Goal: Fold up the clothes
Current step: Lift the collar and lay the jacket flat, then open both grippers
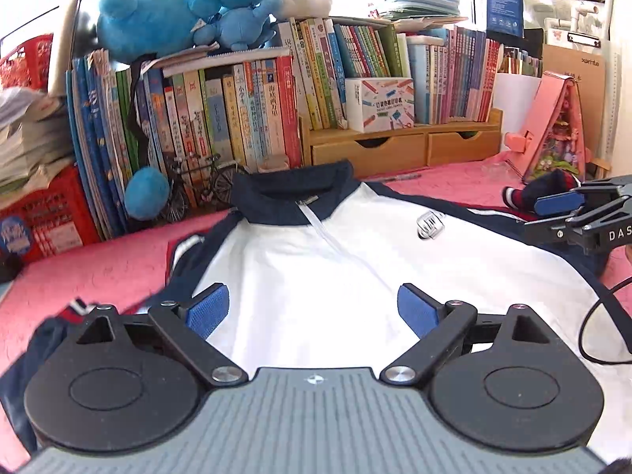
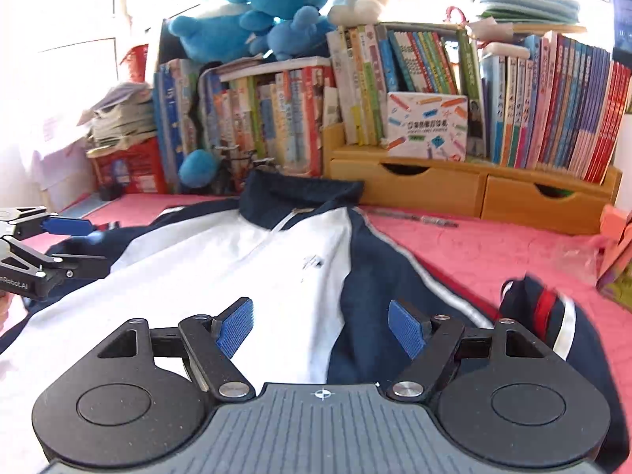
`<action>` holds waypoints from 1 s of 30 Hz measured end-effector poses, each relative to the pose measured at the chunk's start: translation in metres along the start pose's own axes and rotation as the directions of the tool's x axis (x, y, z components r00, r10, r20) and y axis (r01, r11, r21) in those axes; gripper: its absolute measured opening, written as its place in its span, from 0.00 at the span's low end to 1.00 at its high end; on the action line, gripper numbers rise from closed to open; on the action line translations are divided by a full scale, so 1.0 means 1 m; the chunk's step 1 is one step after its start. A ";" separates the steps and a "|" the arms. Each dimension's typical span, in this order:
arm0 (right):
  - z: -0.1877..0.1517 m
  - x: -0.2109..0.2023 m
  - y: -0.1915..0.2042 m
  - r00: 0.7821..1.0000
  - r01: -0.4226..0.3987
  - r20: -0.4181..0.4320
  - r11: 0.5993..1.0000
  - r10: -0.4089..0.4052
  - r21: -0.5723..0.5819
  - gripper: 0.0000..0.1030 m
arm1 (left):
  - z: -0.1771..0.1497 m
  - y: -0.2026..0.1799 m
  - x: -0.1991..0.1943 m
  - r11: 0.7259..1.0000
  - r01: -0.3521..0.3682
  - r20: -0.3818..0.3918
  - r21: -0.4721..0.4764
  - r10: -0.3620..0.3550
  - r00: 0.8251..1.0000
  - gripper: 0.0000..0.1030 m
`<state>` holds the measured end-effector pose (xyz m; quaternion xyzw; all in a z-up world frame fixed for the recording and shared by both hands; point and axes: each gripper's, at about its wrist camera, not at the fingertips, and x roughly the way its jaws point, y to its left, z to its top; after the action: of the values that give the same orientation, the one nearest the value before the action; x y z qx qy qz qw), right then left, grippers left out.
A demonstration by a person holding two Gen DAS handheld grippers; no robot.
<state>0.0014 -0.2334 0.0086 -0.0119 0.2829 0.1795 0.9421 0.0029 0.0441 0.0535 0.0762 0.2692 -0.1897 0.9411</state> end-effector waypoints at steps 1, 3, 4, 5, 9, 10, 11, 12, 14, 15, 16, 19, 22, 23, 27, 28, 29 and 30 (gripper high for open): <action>-0.014 -0.013 0.013 1.000 -0.019 -0.019 1.000 0.019 -0.011 0.76 | -0.013 -0.003 -0.012 1.000 0.005 -0.019 -0.026 -0.006 1.000 0.91; -0.043 -0.037 0.041 0.999 -0.045 -0.031 0.998 0.043 -0.048 0.86 | -0.037 -0.009 -0.024 0.999 -0.009 -0.064 -0.046 0.006 0.998 0.91; -0.055 -0.046 0.052 0.998 -0.053 -0.024 0.996 0.051 -0.069 0.90 | -0.047 -0.012 -0.028 0.998 -0.023 -0.091 -0.052 0.018 0.996 0.91; -0.066 -0.056 0.062 0.998 -0.060 -0.018 0.994 0.059 -0.090 0.93 | -0.056 -0.014 -0.030 0.998 -0.046 -0.129 -0.052 0.039 0.991 0.92; -0.101 -0.073 0.090 0.998 -0.045 -0.058 0.985 0.036 -0.165 0.94 | -0.078 -0.012 -0.035 0.990 -0.116 -0.179 -0.079 0.101 0.979 0.97; -0.105 -0.075 0.089 0.997 -0.028 -0.071 0.984 0.015 -0.177 0.94 | -0.080 -0.010 -0.035 0.990 -0.113 -0.180 -0.086 0.097 0.979 0.98; -0.109 -0.077 0.088 0.996 -0.010 -0.085 0.982 -0.006 -0.190 0.94 | -0.083 -0.009 -0.036 0.990 -0.112 -0.173 -0.089 0.095 0.980 1.00; -0.113 -0.079 0.086 0.995 0.004 -0.098 0.980 -0.024 -0.197 0.95 | -0.086 -0.008 -0.037 0.990 -0.110 -0.166 -0.092 0.093 0.982 1.00; -0.117 -0.086 0.065 0.992 0.009 -0.121 0.989 -0.027 -0.148 0.96 | -0.092 -0.007 -0.038 0.990 -0.106 -0.151 -0.098 0.091 0.984 1.00; -0.118 -0.090 0.054 0.990 0.034 -0.134 0.993 -0.049 -0.114 0.96 | -0.094 -0.007 -0.038 0.990 -0.106 -0.142 -0.096 0.091 0.986 1.00; -0.119 -0.093 0.042 0.986 0.059 -0.149 0.995 -0.071 -0.080 0.97 | -0.096 -0.008 -0.038 0.990 -0.107 -0.134 -0.094 0.094 0.987 1.00; -0.122 -0.111 0.009 0.972 0.160 -0.172 0.987 -0.158 0.002 1.00 | -0.099 -0.008 -0.038 0.990 -0.107 -0.113 -0.094 0.097 0.989 1.00; -0.122 -0.132 -0.007 0.982 0.145 -0.130 0.987 -0.135 0.068 1.00 | -0.099 -0.008 -0.038 0.990 -0.106 -0.107 -0.092 0.096 0.990 1.00; -0.121 -0.139 -0.005 0.982 0.153 -0.115 0.987 -0.147 0.051 1.00 | -0.099 -0.007 -0.038 0.990 -0.104 -0.106 -0.091 0.094 0.990 1.00; -0.127 -0.167 0.009 0.966 0.243 -0.061 0.962 -0.251 -0.122 1.00 | -0.099 -0.006 -0.039 0.991 -0.100 -0.108 -0.090 0.090 0.990 1.00; -0.130 -0.174 0.011 0.962 0.257 -0.058 0.956 -0.267 -0.142 1.00 | -0.099 -0.006 -0.039 0.991 -0.100 -0.110 -0.091 0.090 0.990 1.00; -0.133 -0.181 0.013 0.958 0.270 -0.056 0.949 -0.282 -0.162 1.00 | -0.098 -0.006 -0.040 0.991 -0.101 -0.112 -0.090 0.091 0.990 1.00; -0.136 -0.189 0.015 0.955 0.280 -0.051 0.943 -0.293 -0.178 1.00 | -0.098 -0.007 -0.043 0.991 -0.105 -0.114 -0.084 0.096 0.989 1.00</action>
<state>-0.2221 -0.2987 -0.0031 -0.1396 0.2981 0.0634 0.9421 -0.0807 0.0750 -0.0061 0.0577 0.3247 -0.1253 0.9357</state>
